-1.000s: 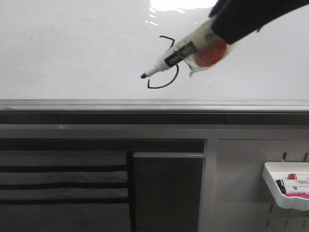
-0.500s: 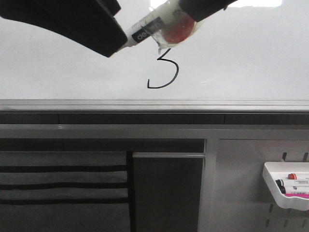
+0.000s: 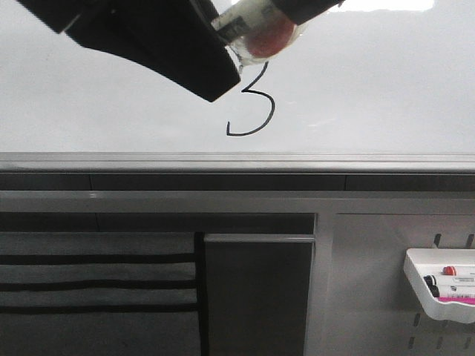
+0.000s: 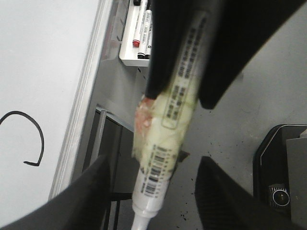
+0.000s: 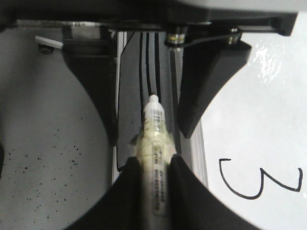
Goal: Write number 3 on whiteboard
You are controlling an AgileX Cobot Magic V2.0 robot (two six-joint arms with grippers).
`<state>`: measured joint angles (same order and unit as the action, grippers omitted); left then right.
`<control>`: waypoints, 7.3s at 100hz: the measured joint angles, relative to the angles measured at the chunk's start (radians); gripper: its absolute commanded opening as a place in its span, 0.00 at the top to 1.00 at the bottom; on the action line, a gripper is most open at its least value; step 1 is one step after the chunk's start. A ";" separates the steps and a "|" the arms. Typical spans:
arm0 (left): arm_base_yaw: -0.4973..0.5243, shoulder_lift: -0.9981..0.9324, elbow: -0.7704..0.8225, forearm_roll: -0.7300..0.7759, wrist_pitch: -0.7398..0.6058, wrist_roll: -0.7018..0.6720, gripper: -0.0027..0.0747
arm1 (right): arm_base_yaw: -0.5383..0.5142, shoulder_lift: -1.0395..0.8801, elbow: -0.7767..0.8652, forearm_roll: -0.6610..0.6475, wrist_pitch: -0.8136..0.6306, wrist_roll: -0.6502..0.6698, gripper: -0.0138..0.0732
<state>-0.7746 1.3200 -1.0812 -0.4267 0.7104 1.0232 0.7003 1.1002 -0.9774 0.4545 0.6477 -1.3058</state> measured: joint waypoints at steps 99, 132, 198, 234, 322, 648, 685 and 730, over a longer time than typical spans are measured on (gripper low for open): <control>-0.001 0.000 0.000 0.006 -0.004 0.019 0.98 | -0.012 0.000 0.000 0.000 -0.004 0.008 0.45; 0.135 -0.004 0.014 0.000 -0.083 -0.066 0.98 | -0.217 -0.113 0.000 0.004 0.038 0.209 0.36; 0.475 0.095 0.301 -0.302 -0.744 -0.360 0.98 | -0.430 -0.197 0.000 0.004 0.197 0.346 0.36; 0.475 0.124 0.301 -0.306 -0.754 -0.361 0.68 | -0.430 -0.197 0.000 0.004 0.197 0.355 0.36; 0.755 -0.577 0.314 0.188 -0.082 -0.624 0.51 | -0.535 -0.401 0.183 -0.230 0.075 1.189 0.64; 0.780 -1.324 1.087 0.346 -0.668 -0.960 0.99 | -0.632 -1.108 0.988 -0.199 -0.494 1.112 0.92; 0.780 -1.324 1.087 0.346 -0.668 -0.960 0.99 | -0.632 -1.108 0.988 -0.274 -0.588 1.183 0.92; 0.780 -1.324 1.087 0.346 -0.668 -0.962 0.99 | -0.632 -1.109 0.988 -0.481 -0.662 1.371 0.92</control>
<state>0.0058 -0.0043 0.0061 -0.0802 0.0426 0.0608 0.0680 -0.0091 0.0107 -0.0263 -0.0147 0.0649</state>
